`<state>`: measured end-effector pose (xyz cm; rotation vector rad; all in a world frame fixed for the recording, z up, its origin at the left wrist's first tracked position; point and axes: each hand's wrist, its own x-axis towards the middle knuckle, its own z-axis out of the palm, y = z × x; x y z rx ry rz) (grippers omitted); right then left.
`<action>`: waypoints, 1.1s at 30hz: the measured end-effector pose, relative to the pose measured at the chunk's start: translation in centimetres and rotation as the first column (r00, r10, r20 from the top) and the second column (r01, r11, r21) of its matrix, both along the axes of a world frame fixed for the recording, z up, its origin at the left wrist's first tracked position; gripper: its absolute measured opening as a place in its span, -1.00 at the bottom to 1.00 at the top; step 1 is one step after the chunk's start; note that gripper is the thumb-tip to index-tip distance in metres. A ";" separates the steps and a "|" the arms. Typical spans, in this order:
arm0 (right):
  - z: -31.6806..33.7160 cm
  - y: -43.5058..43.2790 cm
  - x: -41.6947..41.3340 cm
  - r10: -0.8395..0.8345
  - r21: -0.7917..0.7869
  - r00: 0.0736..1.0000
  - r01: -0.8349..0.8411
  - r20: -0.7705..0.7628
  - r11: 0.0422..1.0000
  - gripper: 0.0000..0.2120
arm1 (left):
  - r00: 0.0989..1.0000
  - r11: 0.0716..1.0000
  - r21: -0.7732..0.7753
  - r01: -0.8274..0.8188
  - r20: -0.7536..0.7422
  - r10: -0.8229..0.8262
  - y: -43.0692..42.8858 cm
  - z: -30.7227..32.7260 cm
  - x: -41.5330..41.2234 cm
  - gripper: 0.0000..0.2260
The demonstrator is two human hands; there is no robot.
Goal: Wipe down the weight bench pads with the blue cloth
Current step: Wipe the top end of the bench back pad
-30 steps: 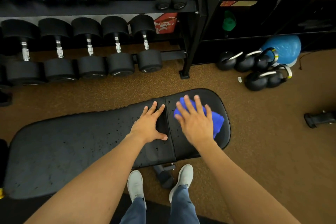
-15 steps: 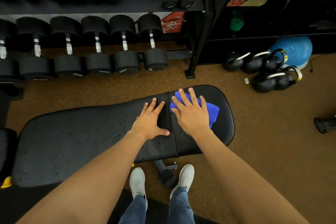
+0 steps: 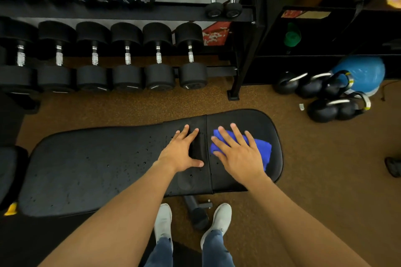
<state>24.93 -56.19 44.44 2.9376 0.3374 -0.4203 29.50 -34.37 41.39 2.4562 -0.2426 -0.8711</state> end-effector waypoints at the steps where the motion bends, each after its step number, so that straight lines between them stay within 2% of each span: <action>1: 0.5 -1.4 -0.6 -0.032 -0.009 0.999 0.032 0.007 0.999 -0.49 | 1.000 1.000 0.002 0.003 -0.003 -0.003 -0.1 0.1 0.1 0.06; 3: 1.2 -3.6 0.3 -0.147 -0.030 0.986 0.150 0.078 0.988 -0.50 | 1.000 1.000 0.011 0.007 0.000 -0.007 -0.1 0.2 0.0 0.05; 7: 1.5 -2.8 4.4 -0.383 0.057 0.916 0.379 0.120 0.924 -0.50 | 1.000 1.000 0.026 0.007 -0.003 -0.007 -0.3 0.3 0.0 0.06; 9: 0.8 -1.1 2.9 -0.343 0.074 0.932 0.336 0.114 0.939 -0.49 | 1.000 0.999 0.033 0.008 -0.008 -0.008 -0.4 0.4 0.2 0.07; 13: 0.3 -0.2 -6.5 -0.107 0.060 0.994 0.106 0.016 0.993 -0.48 | 1.000 1.000 0.021 0.013 -0.002 -0.013 -0.4 0.3 0.0 0.08; 16: 1.3 -3.2 -7.3 -0.227 0.066 0.973 0.223 0.052 0.972 -0.50 | 1.000 1.000 0.017 -0.002 -0.010 0.002 -0.5 0.4 0.1 0.07; 18: 1.5 -4.5 -4.7 -0.356 0.055 0.926 0.351 0.127 0.935 -0.51 | 1.000 1.000 0.024 -0.001 -0.017 0.001 -0.6 0.5 0.2 0.07; 21: 1.3 -3.5 -0.5 -0.470 0.095 0.870 0.461 0.145 0.882 -0.50 | 1.000 0.999 0.036 0.004 -0.016 -0.004 -0.6 0.6 0.1 0.07; 23: 0.8 -1.8 0.1 -0.457 0.105 0.878 0.445 0.141 0.889 -0.50 | 1.000 0.999 0.037 0.006 -0.015 -0.006 -0.5 0.7 0.1 0.07; 27: -0.1 -0.2 -4.2 -0.284 0.095 0.952 0.274 0.113 0.957 -0.51 | 1.000 1.000 0.025 -0.006 -0.006 0.006 -0.5 0.7 0.0 0.07; 30: 0.2 -2.0 -4.5 -0.333 0.097 0.934 0.322 0.129 0.942 -0.50 | 1.000 1.000 0.023 -0.010 -0.013 0.010 -0.4 0.6 0.1 0.06; 33: 0.3 -1.8 -1.3 -0.435 0.100 0.884 0.424 0.170 0.900 -0.50 | 1.000 1.000 0.004 -0.021 -0.012 0.021 -0.4 0.5 0.0 0.06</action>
